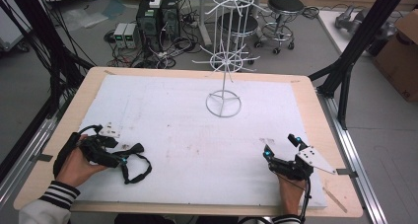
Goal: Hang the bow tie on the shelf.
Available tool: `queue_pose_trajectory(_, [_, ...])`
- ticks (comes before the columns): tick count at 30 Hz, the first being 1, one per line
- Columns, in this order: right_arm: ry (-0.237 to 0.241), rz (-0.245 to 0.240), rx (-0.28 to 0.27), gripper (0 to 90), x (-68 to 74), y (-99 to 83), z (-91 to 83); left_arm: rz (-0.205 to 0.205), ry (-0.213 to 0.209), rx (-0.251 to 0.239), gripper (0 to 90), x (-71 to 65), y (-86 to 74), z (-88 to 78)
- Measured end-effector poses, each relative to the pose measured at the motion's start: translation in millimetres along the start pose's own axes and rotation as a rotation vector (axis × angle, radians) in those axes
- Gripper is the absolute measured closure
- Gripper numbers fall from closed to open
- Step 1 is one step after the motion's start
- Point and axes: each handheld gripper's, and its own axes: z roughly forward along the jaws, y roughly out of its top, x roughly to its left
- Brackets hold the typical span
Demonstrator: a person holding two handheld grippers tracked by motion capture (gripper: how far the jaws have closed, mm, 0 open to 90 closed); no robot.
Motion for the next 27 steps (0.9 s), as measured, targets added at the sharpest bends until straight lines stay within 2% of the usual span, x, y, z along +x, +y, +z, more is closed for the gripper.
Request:
queue_pose_trajectory(3, [0.000,0.000,0.000,3.0,-0.1,0.0,0.0,0.008,-0.012,0.020,40.4,-0.6,1.4,3.7])
queue_pose_trajectory(10, [0.000,0.002,0.000,3.0,-0.1,0.0,-0.1,0.013,-0.002,0.056,42.9,-1.5,3.5,10.3])
queue_pose_trajectory(13, [-0.001,0.002,-0.001,3.0,-0.2,0.0,-0.1,0.005,-0.005,0.063,44.3,-1.8,4.3,11.8])
queue_pose_trajectory(27, [-0.001,0.002,-0.001,3.0,-0.4,0.0,-0.1,-0.032,-0.031,0.102,63.2,-4.6,7.9,16.7])
